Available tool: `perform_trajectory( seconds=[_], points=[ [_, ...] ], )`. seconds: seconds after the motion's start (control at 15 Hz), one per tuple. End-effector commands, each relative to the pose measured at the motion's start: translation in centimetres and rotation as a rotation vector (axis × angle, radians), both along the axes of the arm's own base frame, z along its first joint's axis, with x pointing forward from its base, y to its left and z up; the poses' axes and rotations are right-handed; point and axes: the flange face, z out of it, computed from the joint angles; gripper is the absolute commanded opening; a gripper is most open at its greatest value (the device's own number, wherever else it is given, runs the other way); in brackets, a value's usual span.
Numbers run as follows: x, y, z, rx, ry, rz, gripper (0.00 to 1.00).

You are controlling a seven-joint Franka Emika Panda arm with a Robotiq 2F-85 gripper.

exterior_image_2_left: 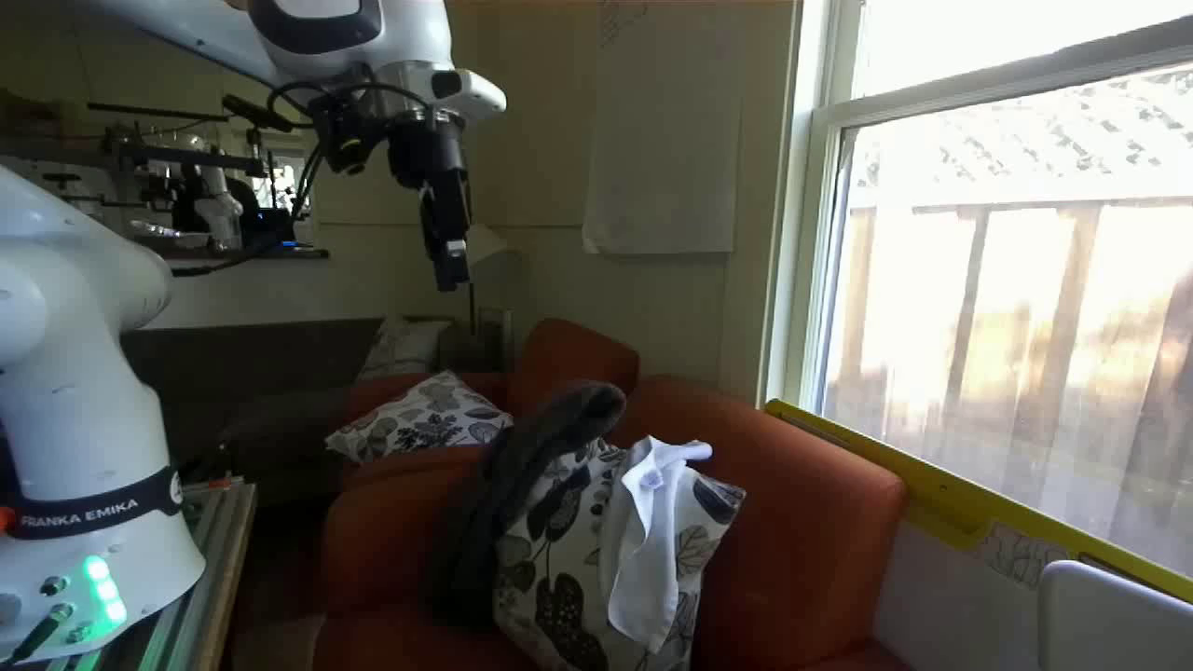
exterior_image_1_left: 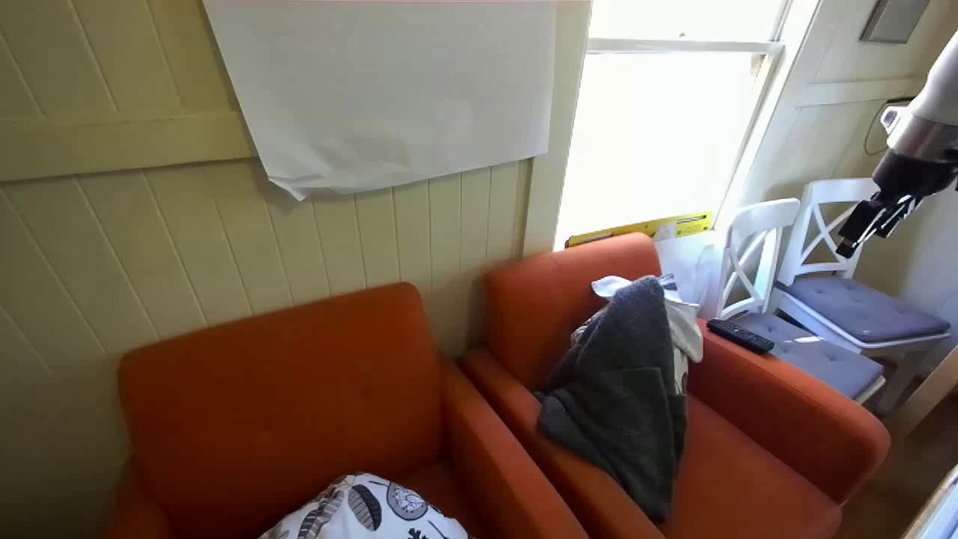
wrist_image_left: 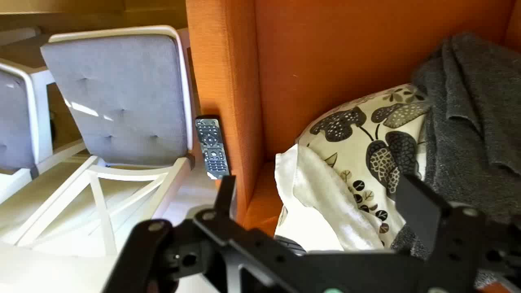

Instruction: Use the towel to clean the window

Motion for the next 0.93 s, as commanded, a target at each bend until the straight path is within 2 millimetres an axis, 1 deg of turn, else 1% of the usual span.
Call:
perform_trajectory(
  seconds=[0.0, 0.33, 0.4, 0.53, 0.67, 0.87],
  points=[
    [0.0, 0.0, 0.1, 0.000, 0.001, 0.000, 1.00],
    [0.0, 0.0, 0.1, 0.000, 0.001, 0.000, 1.00],
    [0.6, -0.1, -0.4, 0.010, -0.007, 0.003, 1.00],
    [2.3, 0.0, -1.8, 0.035, -0.034, 0.034, 1.00],
    [4.5, 0.5, -3.5, 0.067, -0.067, 0.069, 1.00],
    [8.1, 2.3, -6.6, 0.133, -0.122, 0.141, 1.00]
  ],
)
